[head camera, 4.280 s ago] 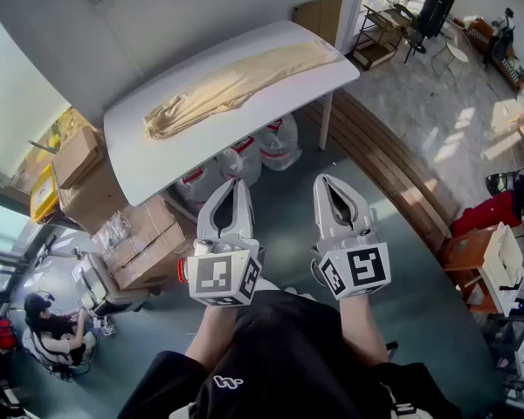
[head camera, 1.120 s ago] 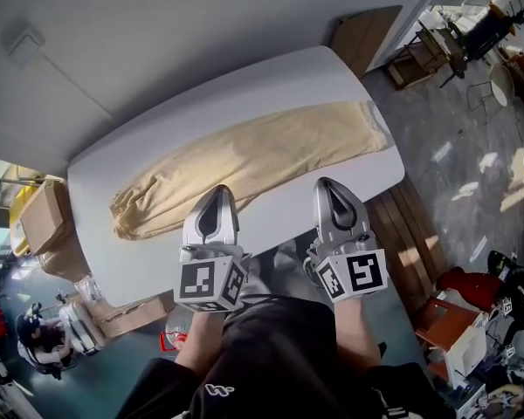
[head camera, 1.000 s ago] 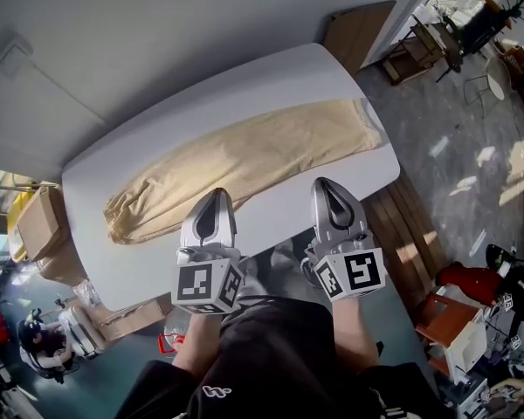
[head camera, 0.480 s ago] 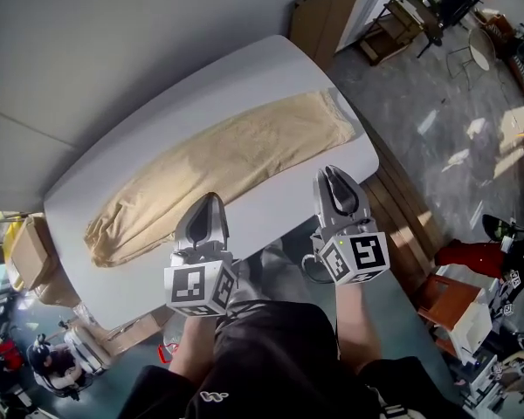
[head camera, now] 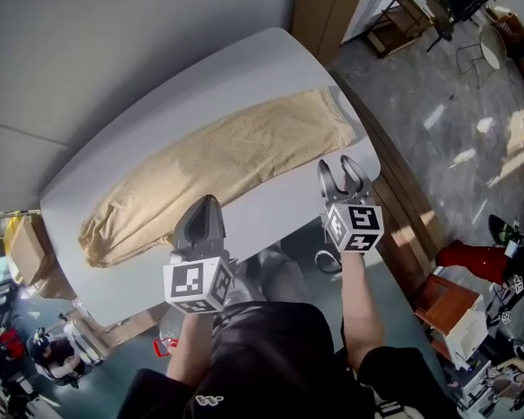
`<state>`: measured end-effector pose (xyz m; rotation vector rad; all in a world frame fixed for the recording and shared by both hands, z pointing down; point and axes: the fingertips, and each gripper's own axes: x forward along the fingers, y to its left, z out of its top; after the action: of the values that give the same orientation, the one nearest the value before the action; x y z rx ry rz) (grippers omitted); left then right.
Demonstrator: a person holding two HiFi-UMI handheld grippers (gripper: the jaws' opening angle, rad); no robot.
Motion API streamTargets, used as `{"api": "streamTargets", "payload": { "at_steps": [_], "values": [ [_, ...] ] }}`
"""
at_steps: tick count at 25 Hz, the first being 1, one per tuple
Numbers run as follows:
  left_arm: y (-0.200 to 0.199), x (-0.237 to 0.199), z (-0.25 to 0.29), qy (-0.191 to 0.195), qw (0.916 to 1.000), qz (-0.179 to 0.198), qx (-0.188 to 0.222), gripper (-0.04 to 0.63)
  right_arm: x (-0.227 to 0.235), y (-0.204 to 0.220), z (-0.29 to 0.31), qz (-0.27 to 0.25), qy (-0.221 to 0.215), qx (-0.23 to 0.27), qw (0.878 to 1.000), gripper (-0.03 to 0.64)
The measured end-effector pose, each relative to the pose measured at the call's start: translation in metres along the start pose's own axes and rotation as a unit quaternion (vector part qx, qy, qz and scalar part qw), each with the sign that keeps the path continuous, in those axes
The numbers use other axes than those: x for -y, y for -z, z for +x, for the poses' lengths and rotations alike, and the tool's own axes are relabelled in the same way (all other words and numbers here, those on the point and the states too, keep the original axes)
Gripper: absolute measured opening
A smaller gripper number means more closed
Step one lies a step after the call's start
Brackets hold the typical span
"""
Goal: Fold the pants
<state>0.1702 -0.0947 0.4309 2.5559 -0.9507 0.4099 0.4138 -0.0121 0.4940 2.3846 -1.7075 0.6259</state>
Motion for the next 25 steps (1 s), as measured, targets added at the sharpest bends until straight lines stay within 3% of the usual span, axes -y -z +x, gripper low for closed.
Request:
{"api": "streamTargets", "payload": {
  "at_steps": [5,7,11,17,25],
  "values": [
    [0.004,-0.003,0.016,-0.011,0.9998,0.001,-0.015,0.0,0.036,0.018,0.03,0.01,0.02,-0.032,0.999,0.24],
    [0.008,-0.001,0.024,-0.01,0.9998,0.002,-0.02,0.0,0.048,0.024,0.04,0.011,0.03,-0.044,0.999,0.313],
    [0.013,0.006,0.036,-0.007,0.9997,0.001,-0.025,0.0,0.064,0.039,0.057,0.037,0.029,-0.075,0.996,0.362],
    [0.021,0.005,0.044,-0.021,0.9987,0.003,-0.046,0.0,0.1,0.069,0.083,0.086,0.044,-0.132,0.987,0.367],
    [0.024,-0.01,0.049,-0.033,0.9981,-0.002,-0.052,0.0,0.122,0.081,0.106,0.107,0.071,-0.169,0.977,0.362]
  ]
}}
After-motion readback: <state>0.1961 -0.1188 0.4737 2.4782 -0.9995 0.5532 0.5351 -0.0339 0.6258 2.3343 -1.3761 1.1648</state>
